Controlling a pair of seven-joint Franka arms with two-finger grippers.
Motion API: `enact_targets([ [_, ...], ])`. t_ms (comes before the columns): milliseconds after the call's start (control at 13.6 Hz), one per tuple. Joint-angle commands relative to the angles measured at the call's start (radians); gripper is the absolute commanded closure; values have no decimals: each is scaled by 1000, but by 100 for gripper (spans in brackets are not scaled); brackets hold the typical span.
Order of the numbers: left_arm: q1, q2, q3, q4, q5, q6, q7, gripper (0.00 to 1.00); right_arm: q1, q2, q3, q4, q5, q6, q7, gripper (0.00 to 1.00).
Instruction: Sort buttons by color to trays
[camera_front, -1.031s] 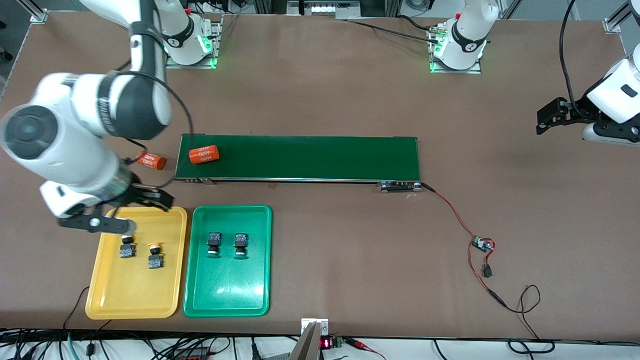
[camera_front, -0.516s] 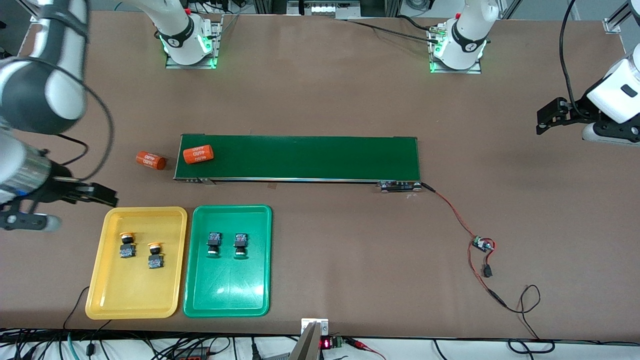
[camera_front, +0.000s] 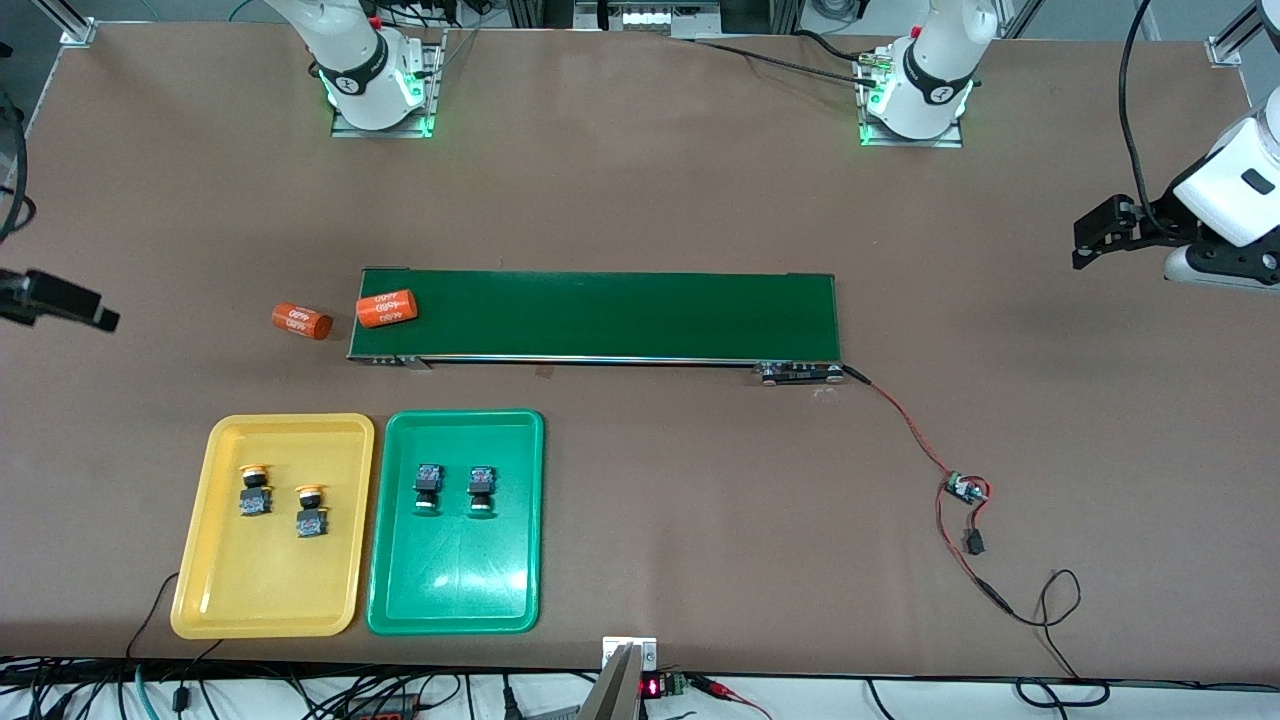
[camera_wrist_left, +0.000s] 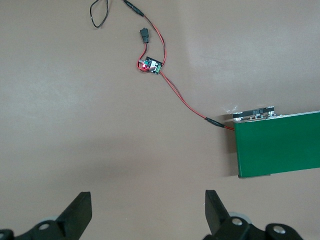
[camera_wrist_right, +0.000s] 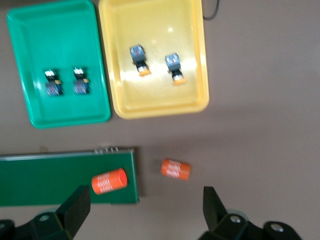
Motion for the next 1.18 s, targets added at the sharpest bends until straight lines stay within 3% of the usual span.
enact_targets([
  [0, 0, 4, 3, 16, -24, -18, 8, 0, 41, -62, 0, -69, -45, -45, 0, 0],
  [147, 0, 6, 3, 16, -22, -17, 6, 0, 179, -66, -131, -70, -63, -32, -2, 0],
  [221, 0, 4, 3, 16, -22, -18, 6, 0, 192, -74, -141, -85, -60, -16, -2, 0],
  [516, 0, 4, 3, 16, -22, -18, 8, 0, 189, -146, -137, -219, -48, 79, -2, 0],
  [1105, 2, 4, 3, 16, -22, -18, 8, 0, 190, -172, -137, -222, -53, 60, -20, 0],
])
